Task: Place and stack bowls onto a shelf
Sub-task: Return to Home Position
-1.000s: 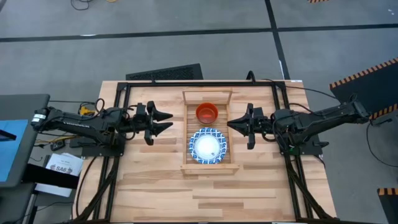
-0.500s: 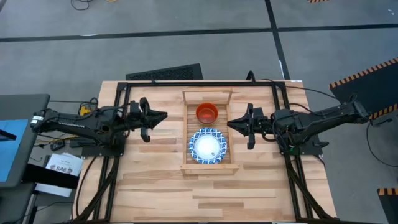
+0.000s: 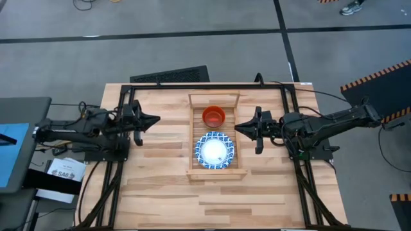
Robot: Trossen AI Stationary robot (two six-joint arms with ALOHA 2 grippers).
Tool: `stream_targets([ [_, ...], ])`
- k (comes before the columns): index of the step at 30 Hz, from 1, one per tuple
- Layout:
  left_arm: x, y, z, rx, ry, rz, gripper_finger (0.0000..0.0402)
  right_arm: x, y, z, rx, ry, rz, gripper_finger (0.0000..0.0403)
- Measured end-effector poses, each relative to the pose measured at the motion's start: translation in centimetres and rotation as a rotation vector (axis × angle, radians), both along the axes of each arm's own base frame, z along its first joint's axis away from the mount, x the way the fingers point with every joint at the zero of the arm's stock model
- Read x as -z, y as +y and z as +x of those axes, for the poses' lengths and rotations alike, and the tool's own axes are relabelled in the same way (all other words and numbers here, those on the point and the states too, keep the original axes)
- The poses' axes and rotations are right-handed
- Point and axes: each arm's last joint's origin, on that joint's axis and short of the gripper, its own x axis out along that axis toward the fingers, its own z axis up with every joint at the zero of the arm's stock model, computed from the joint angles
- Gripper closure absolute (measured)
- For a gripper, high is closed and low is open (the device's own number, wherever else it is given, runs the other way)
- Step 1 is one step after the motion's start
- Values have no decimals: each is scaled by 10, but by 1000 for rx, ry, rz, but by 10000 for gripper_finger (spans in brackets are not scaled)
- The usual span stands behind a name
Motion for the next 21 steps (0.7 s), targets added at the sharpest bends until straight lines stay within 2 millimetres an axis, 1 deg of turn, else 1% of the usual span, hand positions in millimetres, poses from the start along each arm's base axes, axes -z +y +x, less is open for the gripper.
stream_targets([
  [2, 6, 0, -5, 6, -8, 0, 401, 0, 0, 0, 0, 0, 0, 344],
  [7, 36, 0, -14, 20, -31, -34, 401, 0, 0, 0, -2, 0, 0, 344],
  [10, 50, 0, -22, 43, -72, -50, 401, 0, 0, 0, -2, 0, 1, 344],
  [17, 69, 1, -41, 36, -169, -45, 401, 0, 0, 0, -3, 0, 11, 344],
  [19, 74, 1, -41, 32, -176, -46, 401, 0, 0, 0, -3, 0, 11, 344],
  [21, 81, 0, -38, 47, -137, -44, 401, 0, 0, 0, -3, 1, 11, 344],
])
